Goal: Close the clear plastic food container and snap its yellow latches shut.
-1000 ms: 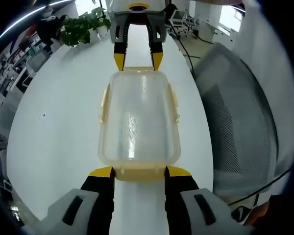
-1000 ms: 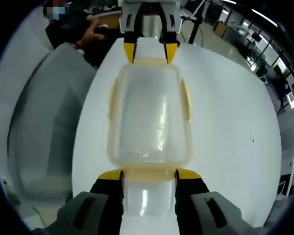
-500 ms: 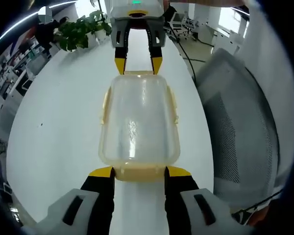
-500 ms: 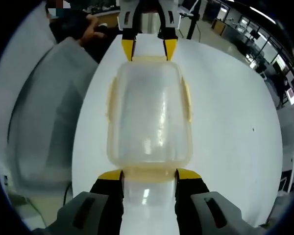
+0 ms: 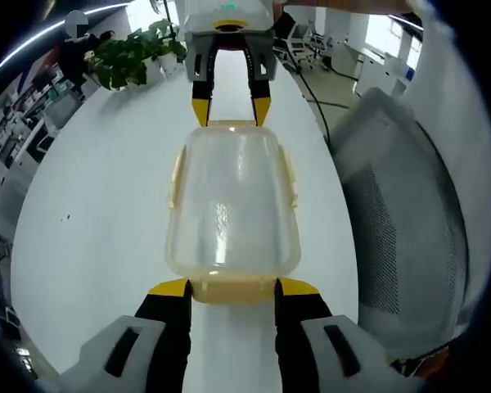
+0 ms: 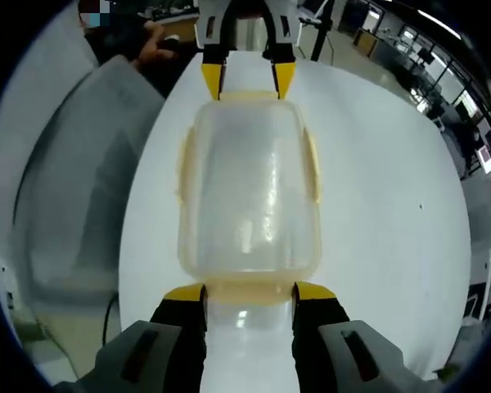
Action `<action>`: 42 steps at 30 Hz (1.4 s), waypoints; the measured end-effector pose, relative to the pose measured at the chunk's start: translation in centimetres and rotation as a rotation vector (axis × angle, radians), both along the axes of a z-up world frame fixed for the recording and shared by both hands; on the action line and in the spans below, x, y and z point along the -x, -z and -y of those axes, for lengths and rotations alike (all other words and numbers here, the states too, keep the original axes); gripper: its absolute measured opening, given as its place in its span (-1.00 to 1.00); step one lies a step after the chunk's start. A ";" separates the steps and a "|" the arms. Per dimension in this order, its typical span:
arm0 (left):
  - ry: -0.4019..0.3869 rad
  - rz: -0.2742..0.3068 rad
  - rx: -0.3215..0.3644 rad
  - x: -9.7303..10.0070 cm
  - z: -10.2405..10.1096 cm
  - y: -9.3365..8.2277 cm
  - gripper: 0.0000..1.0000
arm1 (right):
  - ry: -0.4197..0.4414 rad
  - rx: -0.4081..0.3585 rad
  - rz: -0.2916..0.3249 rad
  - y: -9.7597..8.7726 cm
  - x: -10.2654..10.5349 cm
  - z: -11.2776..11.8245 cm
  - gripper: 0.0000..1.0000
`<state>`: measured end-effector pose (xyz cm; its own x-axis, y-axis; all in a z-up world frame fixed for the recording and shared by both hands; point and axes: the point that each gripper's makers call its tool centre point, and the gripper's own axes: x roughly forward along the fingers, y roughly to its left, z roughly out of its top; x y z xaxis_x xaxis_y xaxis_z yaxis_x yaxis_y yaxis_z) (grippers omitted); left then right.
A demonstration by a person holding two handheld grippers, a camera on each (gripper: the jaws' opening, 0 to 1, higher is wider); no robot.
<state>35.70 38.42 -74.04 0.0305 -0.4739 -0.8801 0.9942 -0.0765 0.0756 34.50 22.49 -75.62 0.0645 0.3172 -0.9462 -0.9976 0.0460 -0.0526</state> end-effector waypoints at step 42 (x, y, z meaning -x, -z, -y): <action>0.017 -0.012 0.061 -0.1 7.0 0.3 -0.23 | 0.031 0.065 -0.030 0.8 0.0 7.2 -0.22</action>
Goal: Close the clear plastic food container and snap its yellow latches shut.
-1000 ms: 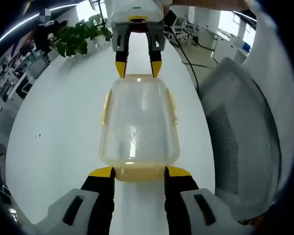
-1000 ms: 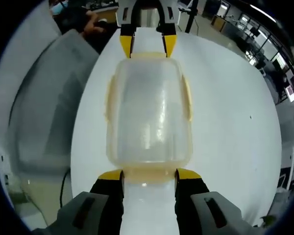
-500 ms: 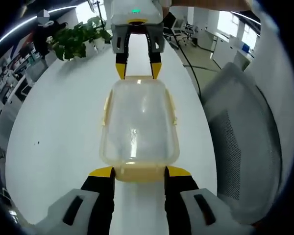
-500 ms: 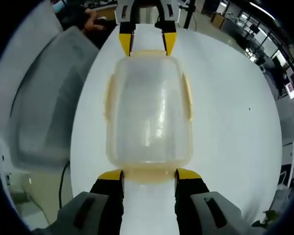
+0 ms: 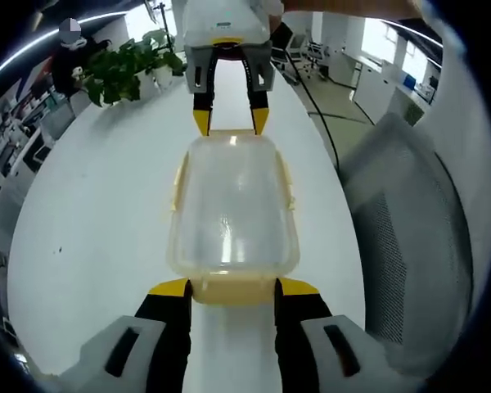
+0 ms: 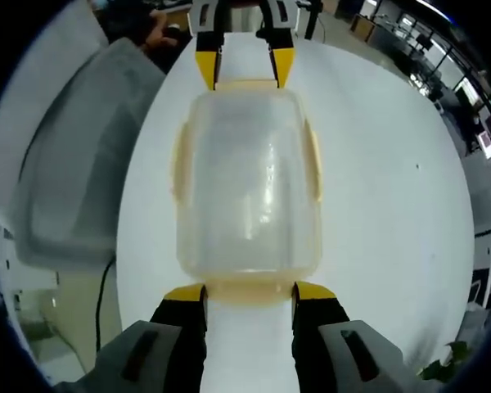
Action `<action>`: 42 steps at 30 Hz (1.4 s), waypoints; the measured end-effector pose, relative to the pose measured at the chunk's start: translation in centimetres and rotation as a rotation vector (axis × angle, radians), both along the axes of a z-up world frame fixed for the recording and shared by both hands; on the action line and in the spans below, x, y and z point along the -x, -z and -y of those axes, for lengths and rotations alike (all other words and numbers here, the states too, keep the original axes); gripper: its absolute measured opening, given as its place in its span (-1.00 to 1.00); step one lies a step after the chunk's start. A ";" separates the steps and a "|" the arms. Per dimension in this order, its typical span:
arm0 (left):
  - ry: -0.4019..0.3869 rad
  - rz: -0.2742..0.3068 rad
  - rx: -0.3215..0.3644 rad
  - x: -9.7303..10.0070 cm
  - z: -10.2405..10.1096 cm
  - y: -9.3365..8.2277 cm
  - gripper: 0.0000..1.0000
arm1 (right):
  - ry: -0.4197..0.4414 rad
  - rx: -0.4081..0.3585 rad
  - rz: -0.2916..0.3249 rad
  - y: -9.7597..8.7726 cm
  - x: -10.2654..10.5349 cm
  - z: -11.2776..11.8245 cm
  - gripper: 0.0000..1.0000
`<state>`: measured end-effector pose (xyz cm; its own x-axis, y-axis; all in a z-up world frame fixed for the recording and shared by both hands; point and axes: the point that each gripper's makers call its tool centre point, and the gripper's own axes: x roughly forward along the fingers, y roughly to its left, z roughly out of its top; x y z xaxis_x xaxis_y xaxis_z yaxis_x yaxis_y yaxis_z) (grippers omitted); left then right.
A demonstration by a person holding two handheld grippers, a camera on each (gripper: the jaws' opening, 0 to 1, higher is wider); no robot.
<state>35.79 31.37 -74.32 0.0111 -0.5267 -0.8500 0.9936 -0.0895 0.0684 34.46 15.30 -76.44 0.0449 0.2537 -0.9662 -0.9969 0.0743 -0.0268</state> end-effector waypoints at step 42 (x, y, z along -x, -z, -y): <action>-0.002 -0.031 0.007 -0.3 1.3 2.7 -0.23 | 0.019 0.022 -0.056 2.0 -0.1 1.3 -0.22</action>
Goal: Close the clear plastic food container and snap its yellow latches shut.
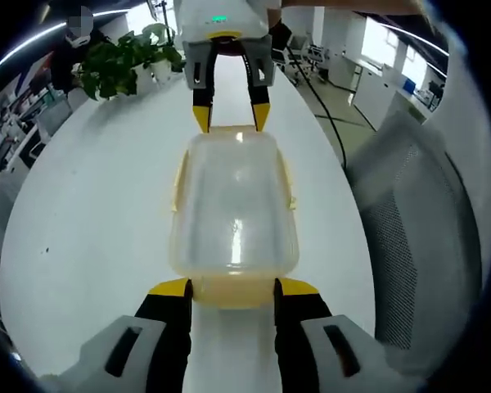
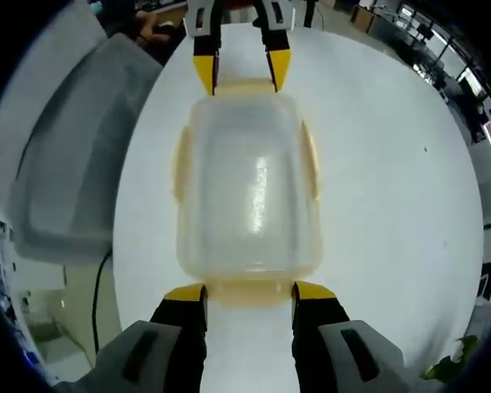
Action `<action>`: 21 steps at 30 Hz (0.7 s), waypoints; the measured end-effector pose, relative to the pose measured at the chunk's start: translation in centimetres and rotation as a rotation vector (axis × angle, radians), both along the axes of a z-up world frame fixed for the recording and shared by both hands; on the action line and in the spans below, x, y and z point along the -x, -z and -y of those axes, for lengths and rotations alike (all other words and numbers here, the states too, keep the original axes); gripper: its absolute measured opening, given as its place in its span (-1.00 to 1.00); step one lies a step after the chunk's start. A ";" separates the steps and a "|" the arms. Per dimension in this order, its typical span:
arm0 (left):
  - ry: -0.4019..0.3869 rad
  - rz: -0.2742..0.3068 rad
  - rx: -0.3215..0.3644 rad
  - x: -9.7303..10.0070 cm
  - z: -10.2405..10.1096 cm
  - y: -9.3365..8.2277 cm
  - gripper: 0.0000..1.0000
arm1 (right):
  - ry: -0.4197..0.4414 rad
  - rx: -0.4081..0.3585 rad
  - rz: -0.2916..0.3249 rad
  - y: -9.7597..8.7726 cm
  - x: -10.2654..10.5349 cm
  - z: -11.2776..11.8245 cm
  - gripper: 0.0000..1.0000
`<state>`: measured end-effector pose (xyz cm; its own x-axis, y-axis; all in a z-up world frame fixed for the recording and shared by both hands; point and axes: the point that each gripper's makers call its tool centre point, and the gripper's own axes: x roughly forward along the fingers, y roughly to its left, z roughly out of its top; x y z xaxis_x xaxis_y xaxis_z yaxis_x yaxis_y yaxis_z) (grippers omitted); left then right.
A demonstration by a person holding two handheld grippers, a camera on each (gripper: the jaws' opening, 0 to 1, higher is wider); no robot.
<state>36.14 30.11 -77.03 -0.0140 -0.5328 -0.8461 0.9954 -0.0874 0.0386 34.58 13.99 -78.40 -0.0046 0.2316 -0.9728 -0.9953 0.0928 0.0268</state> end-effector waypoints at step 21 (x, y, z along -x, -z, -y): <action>0.023 0.034 -0.001 -0.2 -0.2 0.2 -0.05 | 0.035 0.003 0.020 0.0 0.0 0.5 -0.07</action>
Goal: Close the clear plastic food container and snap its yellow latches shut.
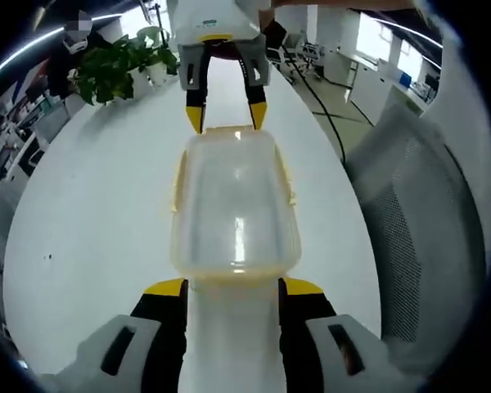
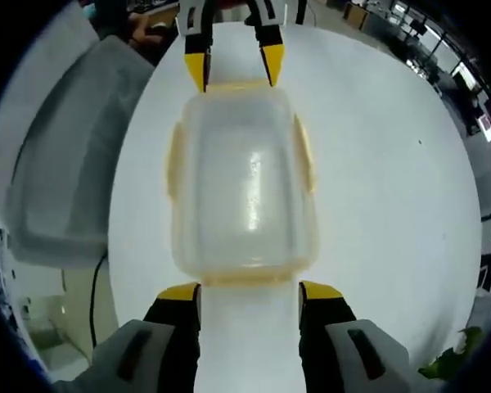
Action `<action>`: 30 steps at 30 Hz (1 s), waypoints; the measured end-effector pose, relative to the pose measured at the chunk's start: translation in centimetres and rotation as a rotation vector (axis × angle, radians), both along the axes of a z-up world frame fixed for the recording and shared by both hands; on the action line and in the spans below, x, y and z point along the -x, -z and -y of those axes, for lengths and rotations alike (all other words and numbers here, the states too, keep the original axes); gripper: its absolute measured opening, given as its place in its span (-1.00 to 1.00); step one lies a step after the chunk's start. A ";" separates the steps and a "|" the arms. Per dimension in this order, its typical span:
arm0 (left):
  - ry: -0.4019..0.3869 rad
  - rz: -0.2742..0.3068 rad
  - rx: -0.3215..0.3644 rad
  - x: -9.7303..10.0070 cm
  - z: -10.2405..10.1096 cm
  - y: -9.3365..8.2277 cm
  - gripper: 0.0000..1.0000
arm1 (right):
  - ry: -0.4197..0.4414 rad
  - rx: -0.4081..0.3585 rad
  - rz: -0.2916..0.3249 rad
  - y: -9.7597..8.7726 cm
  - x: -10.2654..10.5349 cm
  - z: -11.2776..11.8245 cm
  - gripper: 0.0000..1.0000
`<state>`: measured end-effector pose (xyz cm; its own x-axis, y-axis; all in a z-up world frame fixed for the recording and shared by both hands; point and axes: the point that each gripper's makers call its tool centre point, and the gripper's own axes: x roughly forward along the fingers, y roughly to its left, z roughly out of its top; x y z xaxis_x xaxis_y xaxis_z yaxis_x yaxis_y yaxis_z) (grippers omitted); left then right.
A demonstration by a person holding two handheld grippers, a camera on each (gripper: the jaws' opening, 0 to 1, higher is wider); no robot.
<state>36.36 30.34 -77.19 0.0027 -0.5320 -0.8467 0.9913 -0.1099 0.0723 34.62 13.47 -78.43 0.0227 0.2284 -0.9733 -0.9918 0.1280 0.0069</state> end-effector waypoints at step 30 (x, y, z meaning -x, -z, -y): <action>-0.598 -0.263 0.178 0.7 -0.4 -1.4 -0.12 | 0.607 -0.221 -0.024 -3.2 0.8 -0.9 -0.17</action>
